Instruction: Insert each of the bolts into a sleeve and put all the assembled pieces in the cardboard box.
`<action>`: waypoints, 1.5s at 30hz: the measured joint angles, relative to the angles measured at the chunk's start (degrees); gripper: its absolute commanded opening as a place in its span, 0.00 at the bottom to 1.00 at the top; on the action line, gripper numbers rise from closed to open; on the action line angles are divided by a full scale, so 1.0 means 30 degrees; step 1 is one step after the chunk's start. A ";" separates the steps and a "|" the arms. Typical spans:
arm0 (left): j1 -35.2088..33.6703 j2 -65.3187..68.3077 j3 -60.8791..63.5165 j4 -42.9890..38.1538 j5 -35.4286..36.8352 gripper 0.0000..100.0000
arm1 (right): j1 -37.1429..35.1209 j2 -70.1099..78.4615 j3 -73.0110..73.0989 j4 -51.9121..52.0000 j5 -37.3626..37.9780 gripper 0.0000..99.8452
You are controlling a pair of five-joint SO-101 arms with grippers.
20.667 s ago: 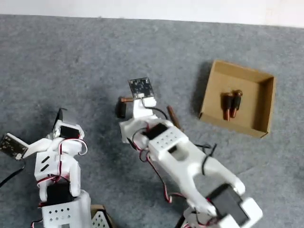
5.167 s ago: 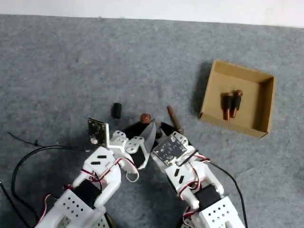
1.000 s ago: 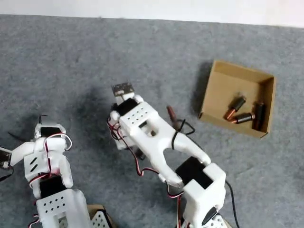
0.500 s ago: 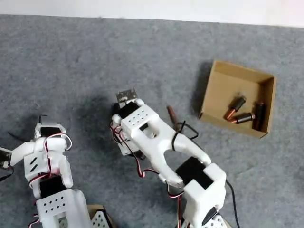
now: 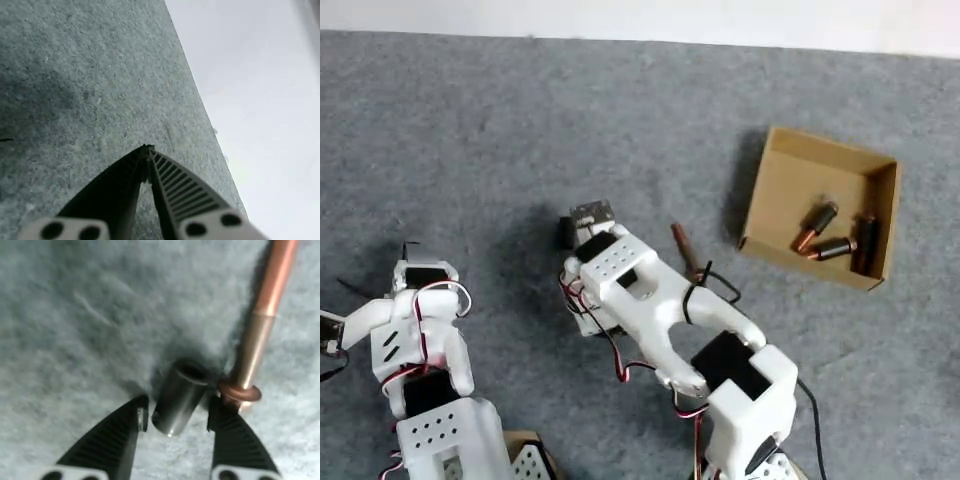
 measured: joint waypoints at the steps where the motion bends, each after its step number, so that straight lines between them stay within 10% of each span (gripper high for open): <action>1: 0.0000 0.0000 0.0000 0.0000 0.0000 0.00 | 0.0059 0.0000 0.0000 -0.0176 0.0000 0.17; 31: 0.0000 0.0000 0.0000 0.0000 0.0000 0.00 | 0.2725 -0.1582 0.2168 -0.3048 0.0000 0.00; 45: 0.0205 0.0000 0.0000 0.0000 0.0000 0.00 | 0.7033 -2.0366 1.4125 -0.9143 0.1905 0.00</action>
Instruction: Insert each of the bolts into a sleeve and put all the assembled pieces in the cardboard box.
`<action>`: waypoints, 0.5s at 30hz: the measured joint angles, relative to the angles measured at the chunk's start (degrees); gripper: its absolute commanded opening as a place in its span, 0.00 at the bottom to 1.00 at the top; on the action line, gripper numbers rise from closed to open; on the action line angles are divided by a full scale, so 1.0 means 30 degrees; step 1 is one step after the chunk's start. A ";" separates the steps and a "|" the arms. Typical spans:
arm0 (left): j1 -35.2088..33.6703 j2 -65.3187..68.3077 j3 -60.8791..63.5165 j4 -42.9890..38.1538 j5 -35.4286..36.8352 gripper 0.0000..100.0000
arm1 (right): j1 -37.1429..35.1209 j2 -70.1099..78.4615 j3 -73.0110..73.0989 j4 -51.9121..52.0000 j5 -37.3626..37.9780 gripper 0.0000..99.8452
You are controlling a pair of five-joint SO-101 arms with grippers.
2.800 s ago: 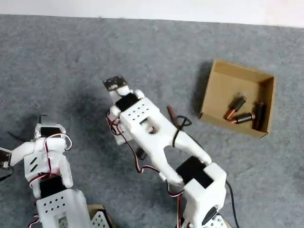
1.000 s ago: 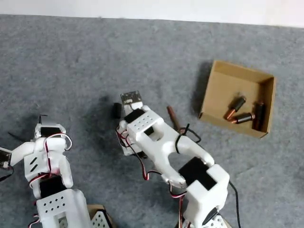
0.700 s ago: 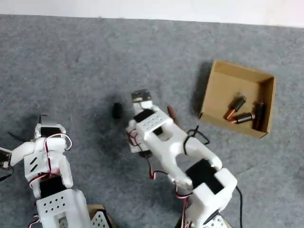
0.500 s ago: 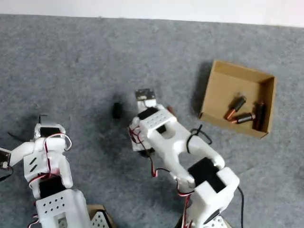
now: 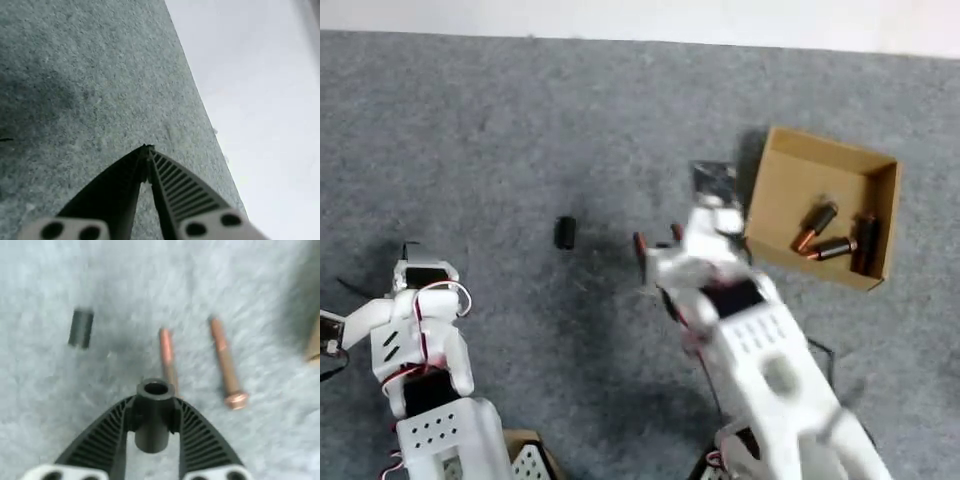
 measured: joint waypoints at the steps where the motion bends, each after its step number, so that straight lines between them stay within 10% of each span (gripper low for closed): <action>1: 0.0410 0.0000 0.0000 0.0000 -0.0117 0.00 | 0.0527 -0.1377 0.1055 -0.0469 0.0469 0.00; 15: 0.9963 0.0000 -0.4835 0.7267 -0.5597 0.05 | 0.4161 -1.2601 0.7385 0.1963 0.1143 0.00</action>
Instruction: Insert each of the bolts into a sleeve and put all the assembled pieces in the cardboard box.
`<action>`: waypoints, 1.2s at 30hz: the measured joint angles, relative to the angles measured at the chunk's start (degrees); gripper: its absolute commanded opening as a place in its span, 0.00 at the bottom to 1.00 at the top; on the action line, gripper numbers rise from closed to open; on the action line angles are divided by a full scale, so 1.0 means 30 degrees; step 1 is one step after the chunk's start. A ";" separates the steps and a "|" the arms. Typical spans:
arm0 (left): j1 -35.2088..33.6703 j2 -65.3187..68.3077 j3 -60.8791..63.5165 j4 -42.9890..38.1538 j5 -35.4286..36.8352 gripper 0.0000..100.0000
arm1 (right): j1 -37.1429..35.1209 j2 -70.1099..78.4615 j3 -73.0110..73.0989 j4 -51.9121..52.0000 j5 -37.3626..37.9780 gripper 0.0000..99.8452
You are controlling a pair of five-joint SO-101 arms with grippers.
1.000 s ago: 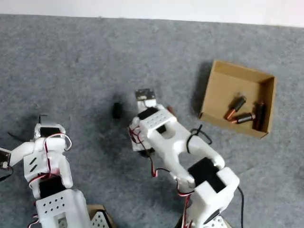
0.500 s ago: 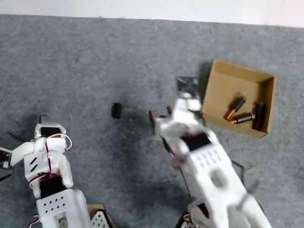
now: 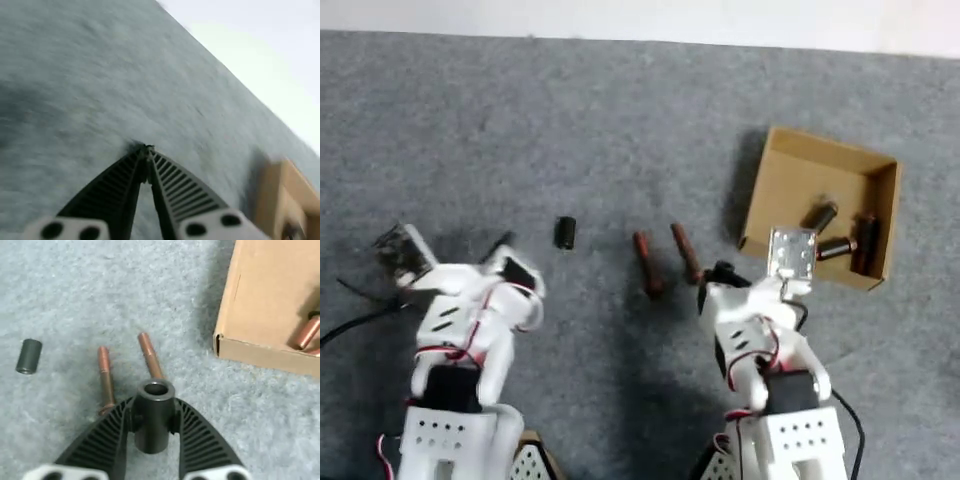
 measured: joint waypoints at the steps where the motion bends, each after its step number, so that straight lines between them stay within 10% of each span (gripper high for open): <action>1: 0.1055 0.0000 -0.0322 0.0234 -0.0410 0.08 | 0.0029 -0.0527 0.0000 0.0322 0.0000 0.00; 11: 0.9201 0.2168 -0.2110 -0.0176 -0.1905 0.12 | 0.0029 -0.3282 0.1319 0.1905 0.0000 0.00; 26: 0.9553 2.4850 -1.1194 -0.2901 -0.0703 0.12 | 0.0059 -0.4923 0.2051 0.1905 0.0117 0.00; 36: 0.7971 3.0447 -1.4212 -0.2960 -0.0498 0.12 | 0.0059 -0.4923 0.2051 0.1905 0.0117 0.01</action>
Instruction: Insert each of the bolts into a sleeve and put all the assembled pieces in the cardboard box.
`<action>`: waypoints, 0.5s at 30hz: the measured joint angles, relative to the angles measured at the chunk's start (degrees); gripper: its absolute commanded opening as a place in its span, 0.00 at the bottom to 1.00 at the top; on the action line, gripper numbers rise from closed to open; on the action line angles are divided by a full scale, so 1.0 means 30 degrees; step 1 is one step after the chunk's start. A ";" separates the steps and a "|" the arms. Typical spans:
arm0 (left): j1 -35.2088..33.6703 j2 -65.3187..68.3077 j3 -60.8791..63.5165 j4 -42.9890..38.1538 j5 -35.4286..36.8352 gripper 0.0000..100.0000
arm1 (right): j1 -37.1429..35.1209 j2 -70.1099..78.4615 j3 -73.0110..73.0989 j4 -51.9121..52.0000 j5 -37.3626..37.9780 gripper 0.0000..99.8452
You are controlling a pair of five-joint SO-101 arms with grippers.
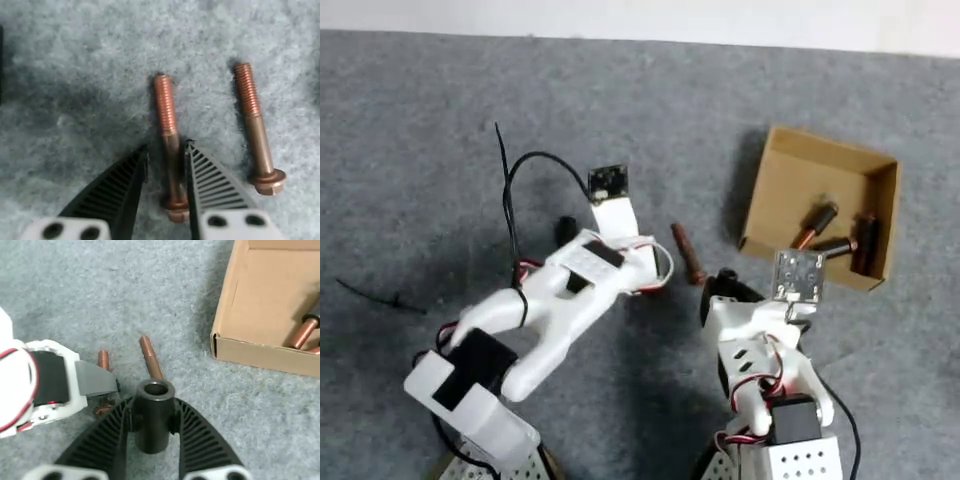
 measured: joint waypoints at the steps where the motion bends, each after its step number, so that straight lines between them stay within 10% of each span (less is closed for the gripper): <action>1: 0.0000 0.0059 -0.0029 0.0000 -0.0029 0.12 | 0.0000 0.0000 0.0000 0.0000 0.0000 0.01; 15: 0.0000 0.0205 -0.0264 0.0293 -0.0615 0.01 | 0.0000 -0.0029 0.0147 0.0000 0.0000 0.01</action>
